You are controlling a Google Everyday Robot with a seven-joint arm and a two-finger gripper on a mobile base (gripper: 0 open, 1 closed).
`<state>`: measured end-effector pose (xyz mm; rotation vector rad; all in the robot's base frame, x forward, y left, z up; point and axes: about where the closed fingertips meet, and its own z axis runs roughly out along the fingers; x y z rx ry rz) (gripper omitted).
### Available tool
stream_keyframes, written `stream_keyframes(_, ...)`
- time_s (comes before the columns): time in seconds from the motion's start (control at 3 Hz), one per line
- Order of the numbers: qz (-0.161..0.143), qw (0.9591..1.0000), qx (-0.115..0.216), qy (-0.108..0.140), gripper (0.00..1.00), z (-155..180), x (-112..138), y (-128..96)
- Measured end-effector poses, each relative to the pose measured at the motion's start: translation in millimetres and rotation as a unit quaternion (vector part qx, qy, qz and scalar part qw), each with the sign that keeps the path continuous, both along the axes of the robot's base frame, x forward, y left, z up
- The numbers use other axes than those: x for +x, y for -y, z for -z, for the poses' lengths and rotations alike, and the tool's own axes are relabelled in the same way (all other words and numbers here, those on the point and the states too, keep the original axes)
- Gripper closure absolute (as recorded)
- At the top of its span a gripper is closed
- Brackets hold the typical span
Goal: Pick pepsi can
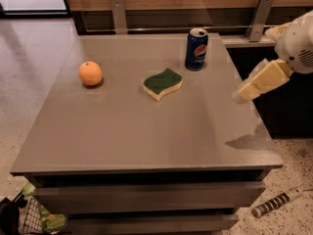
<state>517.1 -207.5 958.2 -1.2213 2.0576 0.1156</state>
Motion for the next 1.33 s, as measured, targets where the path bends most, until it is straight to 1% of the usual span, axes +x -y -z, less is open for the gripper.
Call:
stream_keyframes(0.33,0.001,0.994,0.095,0.054,0.0,3,34,-13)
stream_keyframes(0.67,0.008,0.9753,0.177,0.132,0.0,-10,74,-23)
stream_keyframes(1.0,0.033,0.9533,0.225,0.198,0.0,-28,104,-23)
stream_keyframes(1.33,0.033,0.9533,0.225,0.198,0.0,-28,104,-23)
